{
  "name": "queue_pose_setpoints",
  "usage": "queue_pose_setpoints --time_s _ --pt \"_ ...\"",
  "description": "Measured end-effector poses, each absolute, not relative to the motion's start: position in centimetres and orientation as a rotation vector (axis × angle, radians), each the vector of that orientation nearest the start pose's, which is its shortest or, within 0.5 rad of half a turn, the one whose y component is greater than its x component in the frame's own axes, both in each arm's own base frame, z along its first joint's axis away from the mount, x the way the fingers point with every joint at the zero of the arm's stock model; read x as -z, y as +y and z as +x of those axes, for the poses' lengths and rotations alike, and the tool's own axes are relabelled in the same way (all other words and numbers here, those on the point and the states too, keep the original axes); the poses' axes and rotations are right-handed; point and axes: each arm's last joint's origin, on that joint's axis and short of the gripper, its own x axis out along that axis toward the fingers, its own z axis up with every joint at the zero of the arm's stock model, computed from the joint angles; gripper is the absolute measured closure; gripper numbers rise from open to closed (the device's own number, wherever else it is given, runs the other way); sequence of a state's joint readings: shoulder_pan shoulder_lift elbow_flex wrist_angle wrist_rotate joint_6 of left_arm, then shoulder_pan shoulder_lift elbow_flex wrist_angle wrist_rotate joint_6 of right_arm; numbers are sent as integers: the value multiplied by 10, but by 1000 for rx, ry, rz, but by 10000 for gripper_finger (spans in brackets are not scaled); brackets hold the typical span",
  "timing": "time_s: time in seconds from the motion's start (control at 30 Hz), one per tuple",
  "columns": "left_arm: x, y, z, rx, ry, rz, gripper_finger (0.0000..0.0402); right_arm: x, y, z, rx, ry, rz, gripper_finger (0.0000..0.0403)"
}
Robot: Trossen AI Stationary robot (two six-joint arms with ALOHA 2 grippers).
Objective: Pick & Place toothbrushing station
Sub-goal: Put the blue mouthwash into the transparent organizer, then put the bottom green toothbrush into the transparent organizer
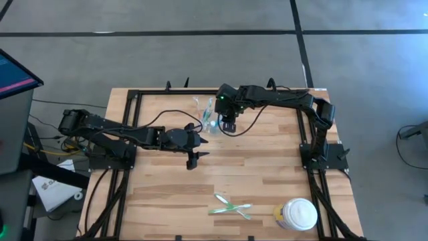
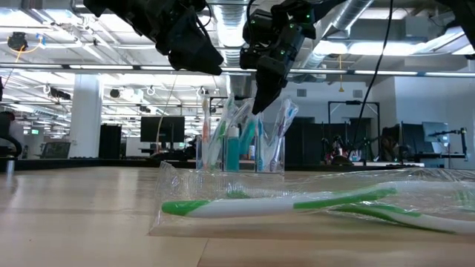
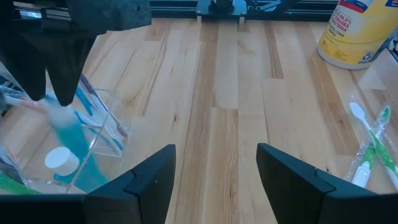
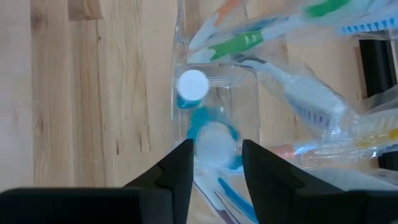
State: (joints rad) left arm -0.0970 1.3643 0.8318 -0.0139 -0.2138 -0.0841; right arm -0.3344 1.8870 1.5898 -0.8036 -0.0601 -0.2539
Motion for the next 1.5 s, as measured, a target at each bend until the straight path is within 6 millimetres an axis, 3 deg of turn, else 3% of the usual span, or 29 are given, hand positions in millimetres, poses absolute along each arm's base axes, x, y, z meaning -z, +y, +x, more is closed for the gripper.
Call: queue_pose_setpoints --time_s 0.23,0.73,1.5 --pt "-239 -22 289 -141 535 4 184 -254 -132 375 114 1103 -6 266" --pt "-239 -22 288 -140 539 5 184 -253 -127 376 68 1103 33 282" --pt "-228 -20 284 -145 573 7 184 -260 -59 384 -223 1092 61 311"
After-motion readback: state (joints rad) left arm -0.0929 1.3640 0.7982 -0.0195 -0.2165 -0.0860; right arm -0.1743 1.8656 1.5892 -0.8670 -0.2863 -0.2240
